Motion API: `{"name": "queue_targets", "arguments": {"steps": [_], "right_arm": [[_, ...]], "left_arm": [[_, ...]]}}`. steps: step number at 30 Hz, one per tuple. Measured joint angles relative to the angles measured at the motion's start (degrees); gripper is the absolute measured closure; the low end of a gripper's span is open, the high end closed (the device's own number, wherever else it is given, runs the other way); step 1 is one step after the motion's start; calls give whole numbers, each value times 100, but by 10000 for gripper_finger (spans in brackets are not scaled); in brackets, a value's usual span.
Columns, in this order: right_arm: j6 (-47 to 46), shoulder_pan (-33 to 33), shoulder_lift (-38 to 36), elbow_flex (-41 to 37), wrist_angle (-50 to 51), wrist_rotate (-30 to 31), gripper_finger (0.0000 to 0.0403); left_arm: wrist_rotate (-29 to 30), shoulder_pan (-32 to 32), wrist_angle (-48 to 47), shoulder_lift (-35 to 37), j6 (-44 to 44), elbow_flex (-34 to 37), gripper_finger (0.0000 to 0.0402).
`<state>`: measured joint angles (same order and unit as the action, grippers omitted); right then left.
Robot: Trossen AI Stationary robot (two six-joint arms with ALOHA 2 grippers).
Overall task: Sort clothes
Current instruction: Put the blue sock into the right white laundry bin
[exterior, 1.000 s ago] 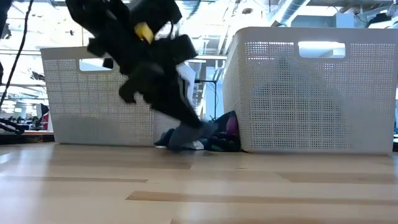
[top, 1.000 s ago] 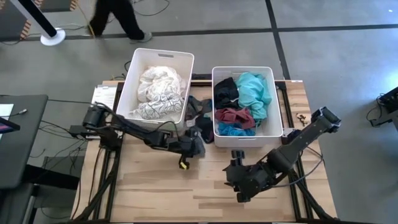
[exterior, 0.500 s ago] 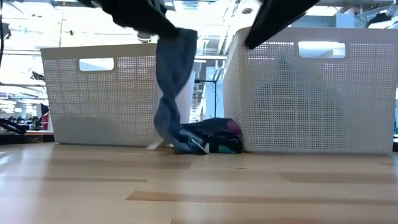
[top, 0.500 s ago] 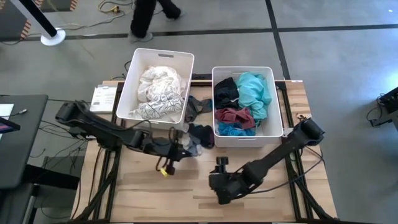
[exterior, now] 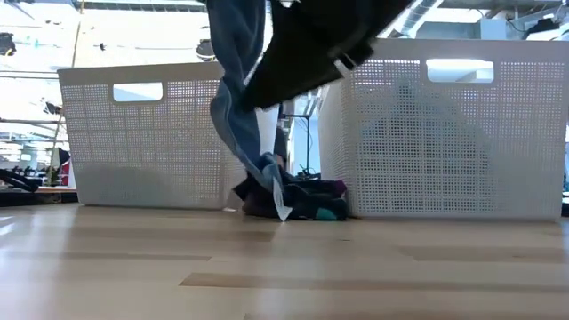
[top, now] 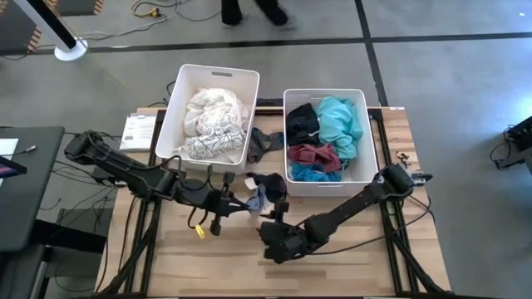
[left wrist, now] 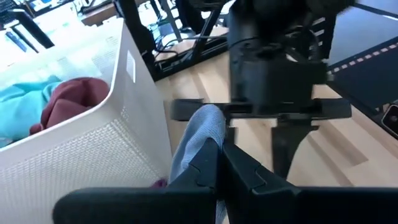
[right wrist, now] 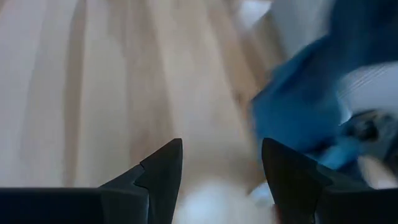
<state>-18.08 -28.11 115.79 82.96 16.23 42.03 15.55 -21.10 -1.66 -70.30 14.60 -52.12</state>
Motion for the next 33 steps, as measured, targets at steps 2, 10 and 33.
{"name": "queue_targets", "arguments": {"steps": [2,10,33], "right_arm": [[13,90,-19,12,-179,170,171],[245,331,-29,11,-696,516,171],[927,609,-20,11,-1260,-231,327]], "left_arm": [[0,-33,12,0,11,0,401],[0,-142,7,0,45,0,401],[-478,-559,504,0,376,0,401]]}}
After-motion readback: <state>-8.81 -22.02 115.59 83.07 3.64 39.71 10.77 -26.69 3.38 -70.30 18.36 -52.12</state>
